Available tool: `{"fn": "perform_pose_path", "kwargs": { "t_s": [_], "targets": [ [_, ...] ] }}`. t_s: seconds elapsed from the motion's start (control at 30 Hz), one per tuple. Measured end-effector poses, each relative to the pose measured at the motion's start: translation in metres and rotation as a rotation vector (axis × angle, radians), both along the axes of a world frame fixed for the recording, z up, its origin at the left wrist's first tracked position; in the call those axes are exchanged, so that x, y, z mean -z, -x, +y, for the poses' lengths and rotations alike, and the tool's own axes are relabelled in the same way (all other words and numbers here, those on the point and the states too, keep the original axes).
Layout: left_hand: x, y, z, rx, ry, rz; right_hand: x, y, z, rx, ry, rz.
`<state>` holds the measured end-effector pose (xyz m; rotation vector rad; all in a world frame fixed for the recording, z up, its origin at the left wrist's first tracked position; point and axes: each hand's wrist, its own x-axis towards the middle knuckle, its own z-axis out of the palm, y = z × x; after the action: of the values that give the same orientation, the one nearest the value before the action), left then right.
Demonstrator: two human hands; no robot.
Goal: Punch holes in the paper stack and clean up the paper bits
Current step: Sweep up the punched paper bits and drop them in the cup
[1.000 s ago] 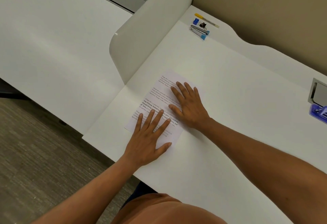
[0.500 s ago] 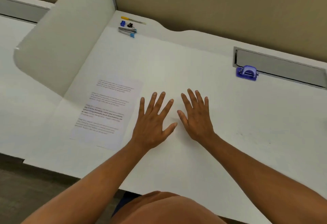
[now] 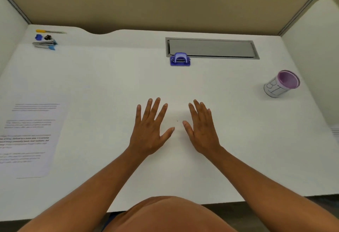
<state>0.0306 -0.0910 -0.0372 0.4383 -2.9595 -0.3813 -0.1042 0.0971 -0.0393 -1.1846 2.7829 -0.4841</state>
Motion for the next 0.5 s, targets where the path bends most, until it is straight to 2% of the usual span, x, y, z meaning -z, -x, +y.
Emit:
{"fn": "perform_pose_path", "kwargs": {
  "t_s": [0.13,0.3,0.5],
  "targets": [
    [0.016,0.008,0.017,-0.01,-0.061,-0.057,0.007,0.005,0.035,0.064,0.094,-0.171],
    [0.038,0.007,0.027,-0.022,-0.062,-0.182,0.023,0.016,0.064,0.126,-0.017,-0.127],
    [0.052,0.025,0.057,-0.013,-0.075,-0.246,0.035,0.013,0.037,0.154,-0.087,-0.161]
  ]
}}
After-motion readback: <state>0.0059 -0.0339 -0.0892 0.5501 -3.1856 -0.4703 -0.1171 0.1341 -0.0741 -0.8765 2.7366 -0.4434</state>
